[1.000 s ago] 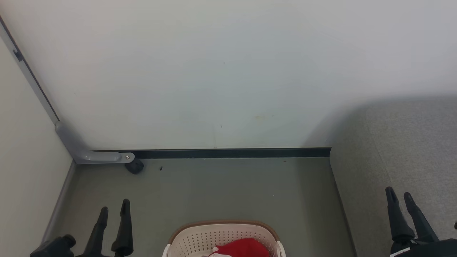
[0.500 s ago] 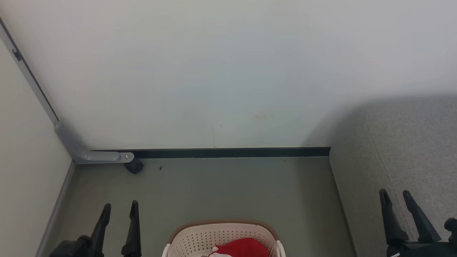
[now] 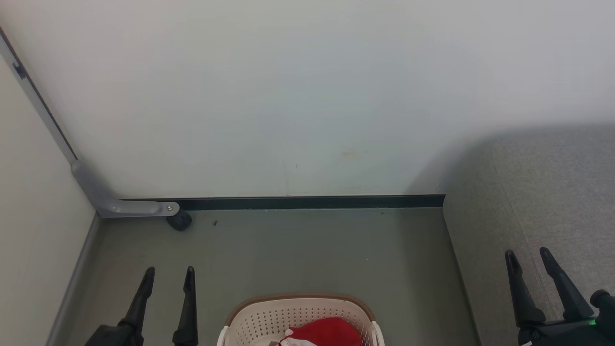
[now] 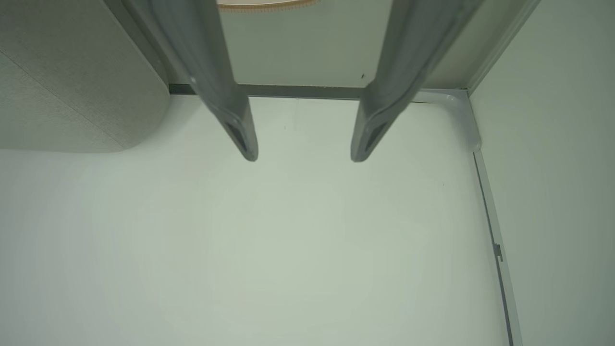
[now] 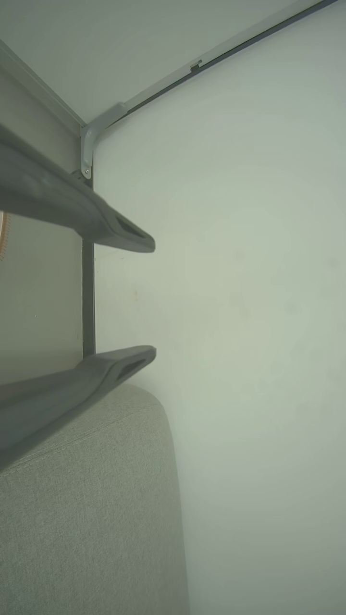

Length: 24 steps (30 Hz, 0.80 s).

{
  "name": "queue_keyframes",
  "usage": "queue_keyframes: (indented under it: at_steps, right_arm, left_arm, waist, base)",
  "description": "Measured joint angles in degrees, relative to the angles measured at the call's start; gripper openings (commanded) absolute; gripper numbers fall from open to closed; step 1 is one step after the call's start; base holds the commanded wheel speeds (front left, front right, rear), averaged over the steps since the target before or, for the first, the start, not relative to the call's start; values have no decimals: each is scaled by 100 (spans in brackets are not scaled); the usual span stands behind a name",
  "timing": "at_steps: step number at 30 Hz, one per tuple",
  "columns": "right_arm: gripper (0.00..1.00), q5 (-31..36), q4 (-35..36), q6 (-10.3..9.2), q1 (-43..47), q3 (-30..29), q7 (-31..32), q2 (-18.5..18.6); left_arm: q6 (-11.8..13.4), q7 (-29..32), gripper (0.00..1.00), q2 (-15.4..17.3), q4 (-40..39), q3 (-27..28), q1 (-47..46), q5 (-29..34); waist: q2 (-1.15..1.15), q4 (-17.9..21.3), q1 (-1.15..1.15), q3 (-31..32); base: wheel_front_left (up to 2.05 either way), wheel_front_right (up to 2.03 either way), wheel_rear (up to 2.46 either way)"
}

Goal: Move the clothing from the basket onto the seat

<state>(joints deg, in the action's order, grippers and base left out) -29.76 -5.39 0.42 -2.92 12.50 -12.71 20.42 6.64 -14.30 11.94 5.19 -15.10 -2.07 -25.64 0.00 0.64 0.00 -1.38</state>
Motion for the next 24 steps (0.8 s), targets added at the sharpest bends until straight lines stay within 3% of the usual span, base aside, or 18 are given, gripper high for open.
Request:
queue_keyframes:
  at_steps: [24]
  right_arm:
    - [100, -56, 77, 14, -36, -67, -51, -5]
  left_arm:
    - [42, 47, 100, -201, -116, 47, -19, 55]
  waist:
    - [0, 22, 0, -274]
  base:
    - [0, 0, 0]
